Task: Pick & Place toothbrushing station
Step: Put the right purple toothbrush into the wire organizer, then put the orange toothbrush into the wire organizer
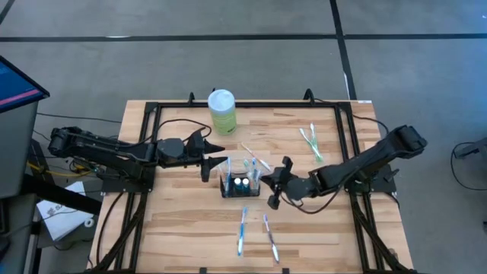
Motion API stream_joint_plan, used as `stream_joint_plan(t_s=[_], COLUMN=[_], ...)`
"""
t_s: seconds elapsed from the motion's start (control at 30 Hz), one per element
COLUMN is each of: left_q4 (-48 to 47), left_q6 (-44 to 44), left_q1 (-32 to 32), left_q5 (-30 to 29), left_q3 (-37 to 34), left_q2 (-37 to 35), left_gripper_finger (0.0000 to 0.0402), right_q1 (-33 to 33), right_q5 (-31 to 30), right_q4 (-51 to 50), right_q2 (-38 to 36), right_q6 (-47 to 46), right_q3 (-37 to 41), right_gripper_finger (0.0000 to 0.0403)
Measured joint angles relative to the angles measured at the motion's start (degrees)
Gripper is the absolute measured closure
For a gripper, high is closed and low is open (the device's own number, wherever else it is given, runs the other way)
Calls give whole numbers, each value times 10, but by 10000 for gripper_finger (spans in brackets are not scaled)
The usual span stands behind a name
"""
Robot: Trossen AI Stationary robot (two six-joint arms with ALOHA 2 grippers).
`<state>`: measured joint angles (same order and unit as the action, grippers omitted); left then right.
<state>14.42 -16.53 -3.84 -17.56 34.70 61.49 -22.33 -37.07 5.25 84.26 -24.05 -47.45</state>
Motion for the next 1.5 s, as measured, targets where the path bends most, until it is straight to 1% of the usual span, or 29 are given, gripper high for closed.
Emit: stream_joint_plan(t_s=[0.1,0.2,0.27,0.37,0.57,0.73,0.83,1.1,1.23,1.37,1.5], left_q4=[1,3,3,3,3,2,2,2,2,2,2], left_q6=[0,0,0,0,11,12,12,12,11,11,11], left_q1=[0,0,0,0,0,0,0,0,0,0,0], left_q5=[0,0,0,0,0,0,0,0,0,0,0], left_q3=[0,0,0,0,0,0,0,0,0,0,0], left_q2=[0,0,0,0,0,0,0,0,0,0,0], left_gripper_finger=[221,221,221,221,221,221,221,221,221,221,221], right_q1=[7,18,24,25,14,9,10,11,10,12,15], right_q5=[19,33,46,45,47,43,43,42,34,17,8], right_q4=[37,51,53,54,46,36,22,-48,-47,-68,-88], right_q2=[28,54,59,65,46,19,12,12,11,3,-28], right_q6=[0,4,4,0,29,27,25,-17,-12,-10,-10], right_q3=[-3,-3,-6,-7,-7,-7,-7,-7,-7,-7,-8], right_gripper_finger=[403,403,403,403,403,398,382,310,285,276,283])
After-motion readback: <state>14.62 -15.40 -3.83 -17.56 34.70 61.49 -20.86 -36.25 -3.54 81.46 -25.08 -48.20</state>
